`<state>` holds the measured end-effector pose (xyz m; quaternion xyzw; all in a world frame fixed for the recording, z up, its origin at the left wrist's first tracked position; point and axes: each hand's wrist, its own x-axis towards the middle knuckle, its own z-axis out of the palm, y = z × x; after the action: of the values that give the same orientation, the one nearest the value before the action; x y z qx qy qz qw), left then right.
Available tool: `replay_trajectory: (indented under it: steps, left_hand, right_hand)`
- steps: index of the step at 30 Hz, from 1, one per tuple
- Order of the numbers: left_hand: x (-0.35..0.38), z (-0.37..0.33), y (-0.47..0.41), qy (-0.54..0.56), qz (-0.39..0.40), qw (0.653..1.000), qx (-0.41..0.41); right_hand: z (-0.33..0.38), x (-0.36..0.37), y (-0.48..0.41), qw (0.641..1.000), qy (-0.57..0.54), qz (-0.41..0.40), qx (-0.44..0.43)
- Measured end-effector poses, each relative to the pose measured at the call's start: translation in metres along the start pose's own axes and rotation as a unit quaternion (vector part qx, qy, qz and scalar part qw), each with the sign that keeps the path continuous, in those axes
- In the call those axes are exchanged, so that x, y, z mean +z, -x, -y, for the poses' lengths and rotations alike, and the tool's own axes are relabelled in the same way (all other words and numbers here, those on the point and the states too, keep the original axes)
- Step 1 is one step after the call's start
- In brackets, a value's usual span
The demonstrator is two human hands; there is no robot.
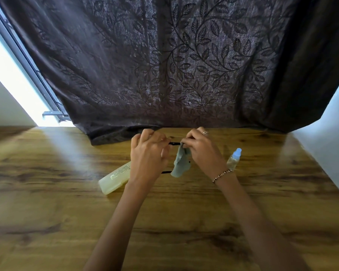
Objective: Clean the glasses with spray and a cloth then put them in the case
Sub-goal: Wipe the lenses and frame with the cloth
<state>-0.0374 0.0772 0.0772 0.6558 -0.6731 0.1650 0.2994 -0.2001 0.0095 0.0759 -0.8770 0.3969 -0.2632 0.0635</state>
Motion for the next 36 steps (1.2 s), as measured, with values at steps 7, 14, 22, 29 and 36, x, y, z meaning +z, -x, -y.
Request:
replay_trajectory:
  steps: [7, 14, 22, 29, 36]
  left_hand:
    - [0.002, -0.004, 0.000, 0.023, 0.042, 0.999, -0.015]
    - [-0.003, 0.015, 0.000, 0.060, 0.029, 0.996, -0.067]
    - [-0.001, 0.019, -0.006, 0.072, 0.057, 0.994, -0.059]
    - [-0.002, 0.026, -0.004, 0.091, 0.067, 0.991, -0.074]
    - [-0.007, 0.045, -0.008, 0.171, 0.128, 0.969, -0.127]
  right_hand:
    - [0.018, 0.011, 0.003, 0.995, 0.072, -0.062, -0.044]
    - [-0.017, 0.011, 0.019, 0.991, 0.093, -0.090, 0.017]
    - [-0.004, 0.014, 0.013, 0.996, 0.062, -0.058, 0.009]
    - [-0.013, 0.013, 0.015, 0.991, 0.066, -0.115, -0.009]
    - [-0.036, 0.010, 0.017, 0.991, 0.002, -0.129, 0.029]
